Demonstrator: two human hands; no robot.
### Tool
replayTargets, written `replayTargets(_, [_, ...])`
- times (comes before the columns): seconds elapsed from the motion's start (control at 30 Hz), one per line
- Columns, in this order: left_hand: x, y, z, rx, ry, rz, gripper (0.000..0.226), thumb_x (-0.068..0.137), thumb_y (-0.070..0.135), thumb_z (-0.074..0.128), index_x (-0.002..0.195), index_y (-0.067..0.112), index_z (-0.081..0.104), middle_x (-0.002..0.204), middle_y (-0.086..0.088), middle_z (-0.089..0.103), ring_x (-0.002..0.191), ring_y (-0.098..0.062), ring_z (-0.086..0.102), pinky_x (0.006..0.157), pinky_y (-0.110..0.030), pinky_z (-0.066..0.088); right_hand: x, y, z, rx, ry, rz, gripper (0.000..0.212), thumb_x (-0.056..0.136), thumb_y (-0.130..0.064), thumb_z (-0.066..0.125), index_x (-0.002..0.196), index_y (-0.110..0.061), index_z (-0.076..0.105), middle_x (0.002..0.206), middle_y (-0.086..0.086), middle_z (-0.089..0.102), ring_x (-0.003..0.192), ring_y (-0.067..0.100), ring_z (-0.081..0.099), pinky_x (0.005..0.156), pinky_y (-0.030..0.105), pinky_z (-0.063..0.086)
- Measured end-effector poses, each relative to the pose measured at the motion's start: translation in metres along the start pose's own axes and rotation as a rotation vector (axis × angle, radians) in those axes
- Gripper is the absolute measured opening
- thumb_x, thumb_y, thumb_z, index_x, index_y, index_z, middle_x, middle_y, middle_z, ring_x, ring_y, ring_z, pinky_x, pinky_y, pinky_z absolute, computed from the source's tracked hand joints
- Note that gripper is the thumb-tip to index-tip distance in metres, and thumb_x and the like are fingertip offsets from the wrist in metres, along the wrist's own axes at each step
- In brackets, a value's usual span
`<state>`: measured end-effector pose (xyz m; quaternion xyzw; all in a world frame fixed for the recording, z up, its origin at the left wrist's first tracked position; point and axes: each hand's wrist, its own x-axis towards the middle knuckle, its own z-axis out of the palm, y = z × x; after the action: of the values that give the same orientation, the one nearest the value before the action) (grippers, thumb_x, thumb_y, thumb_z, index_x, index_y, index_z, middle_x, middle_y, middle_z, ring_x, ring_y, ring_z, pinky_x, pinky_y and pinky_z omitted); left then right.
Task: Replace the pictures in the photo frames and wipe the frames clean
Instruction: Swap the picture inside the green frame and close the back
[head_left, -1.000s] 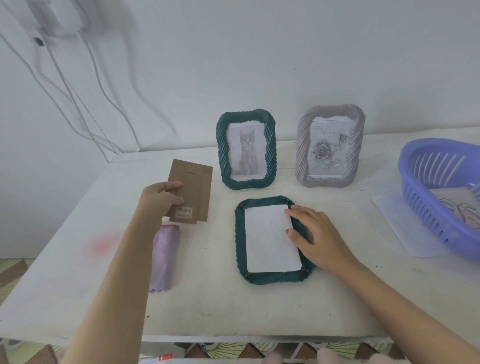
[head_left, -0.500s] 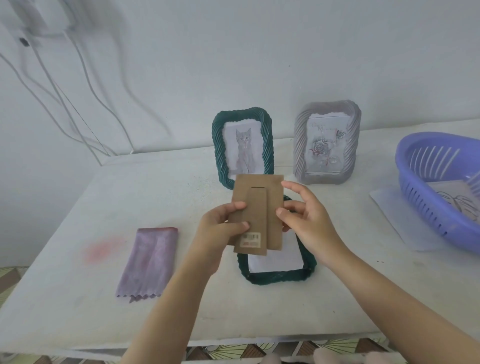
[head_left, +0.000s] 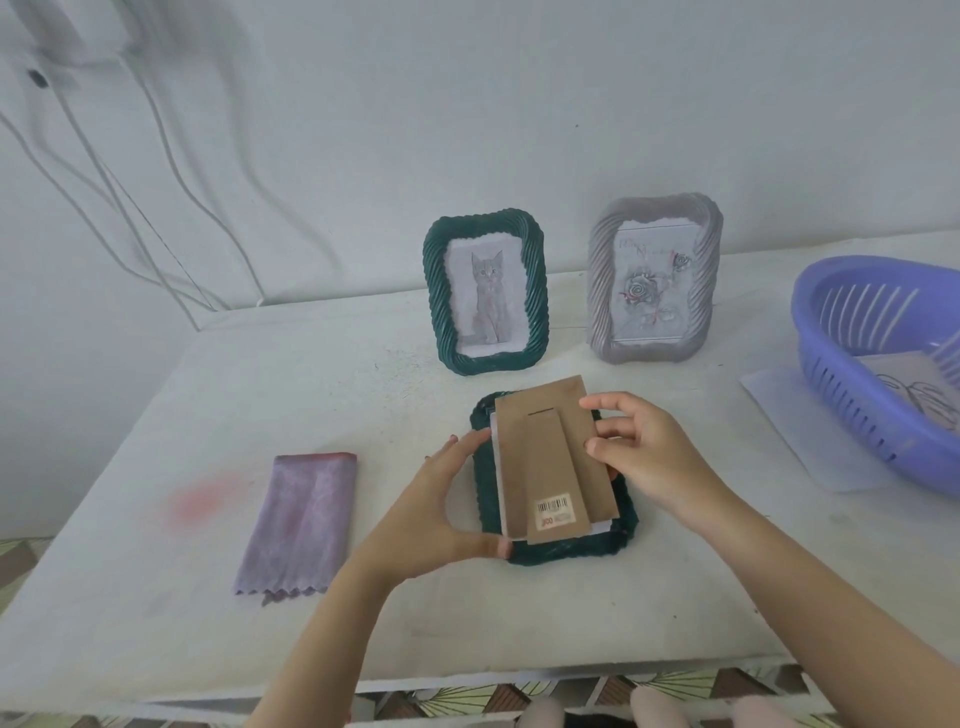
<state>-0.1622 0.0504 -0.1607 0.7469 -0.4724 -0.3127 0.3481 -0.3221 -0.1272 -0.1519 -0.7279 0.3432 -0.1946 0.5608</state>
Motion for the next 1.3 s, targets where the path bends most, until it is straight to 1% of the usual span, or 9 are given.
replayTargets(0.1, [0.001,-0.003,0.002,0.021,-0.010,0.024,0.101,0.045,0.053,0.079,0.126,0.061,0.019,0.133,0.044,0.017,0.127,0.024,0.004,0.116,-0.025,0.008,0.001,0.004,0.002,-0.045,-0.012,-0.002,0.036,0.082,-0.005,0.062,0.105,-0.032,0.057,0.092,0.011,0.068,0.077,0.034,0.064,0.070,0.035,0.053])
replayTargets(0.17, [0.002,-0.007,0.003,0.043,-0.011,0.029,0.102,0.045,0.055,0.078,0.128,0.061,0.018,0.146,0.030,0.018,0.136,0.013,0.006,0.118,-0.031,0.007,0.001,0.006,0.002,-0.091,-0.015,-0.010,0.036,0.082,-0.007,0.062,0.107,-0.033,0.056,0.094,0.009,0.068,0.080,0.027,0.065,0.079,0.037,0.053])
replayTargets(0.3, [0.004,-0.010,0.005,0.090,-0.014,0.030,0.102,0.047,0.057,0.076,0.130,0.058,0.016,0.154,0.017,0.012,0.141,0.003,0.002,0.119,-0.035,0.003,-0.001,0.005,0.004,-0.180,-0.005,-0.032,0.042,0.084,-0.008,0.061,0.121,-0.025,0.051,0.094,0.006,0.066,0.085,0.025,0.064,0.077,0.020,0.048])
replayTargets(0.47, [0.005,-0.013,0.004,0.189,-0.033,0.021,0.114,0.048,0.065,0.069,0.144,0.039,0.013,0.155,0.017,0.004,0.140,0.004,-0.006,0.114,-0.022,-0.007,-0.003,0.001,0.007,-0.324,0.037,-0.060,0.048,0.084,-0.014,0.061,0.130,-0.023,0.047,0.096,0.000,0.062,0.069,0.010,0.055,0.063,0.005,0.039])
replayTargets(0.63, [0.004,-0.010,0.003,0.218,-0.058,0.043,0.107,0.057,0.055,0.074,0.144,0.039,0.013,0.154,0.016,0.003,0.140,0.005,-0.007,0.114,-0.023,-0.007,-0.007,-0.004,0.010,-0.459,0.020,-0.084,0.047,0.088,-0.022,0.056,0.134,-0.022,0.046,0.112,-0.002,0.058,0.070,0.005,0.054,0.073,0.016,0.037])
replayTargets(0.77, [0.004,-0.004,0.004,0.110,-0.034,0.039,0.097,0.057,0.067,0.061,0.141,0.042,0.021,0.151,0.021,0.011,0.137,0.009,-0.001,0.114,-0.021,-0.004,-0.012,-0.008,0.009,-0.586,-0.015,-0.109,0.046,0.089,-0.025,0.053,0.134,-0.019,0.046,0.117,0.001,0.058,0.074,0.006,0.052,0.078,0.020,0.037])
replayTargets(1.0, [0.014,-0.008,0.005,0.299,-0.029,0.075,0.110,0.053,0.077,0.054,0.146,0.033,0.015,0.155,0.011,0.004,0.139,0.003,-0.007,0.117,-0.028,-0.005,-0.016,-0.003,0.005,-0.726,-0.026,-0.190,0.045,0.090,-0.035,0.051,0.133,-0.021,0.047,0.132,-0.003,0.053,0.113,0.015,0.049,0.092,0.025,0.038])
replayTargets(1.13, [0.017,-0.013,0.004,0.342,-0.025,0.105,0.111,0.050,0.078,0.055,0.145,0.031,0.021,0.156,0.008,0.006,0.140,0.001,-0.004,0.115,-0.027,-0.007,-0.014,0.008,0.000,-0.825,-0.065,-0.283,0.070,0.080,-0.062,0.038,0.139,-0.026,0.038,0.147,-0.008,0.036,0.131,0.016,0.037,0.108,0.036,0.029])
replayTargets(1.3, [0.019,-0.014,0.004,0.345,-0.002,0.123,0.110,0.049,0.076,0.058,0.143,0.030,0.027,0.155,0.011,0.010,0.139,0.002,-0.001,0.113,-0.024,-0.008,-0.013,0.020,-0.001,-0.719,-0.091,-0.258,0.062,0.084,-0.055,0.051,0.139,-0.027,0.039,0.149,-0.010,0.031,0.137,0.011,0.029,0.114,0.037,0.023])
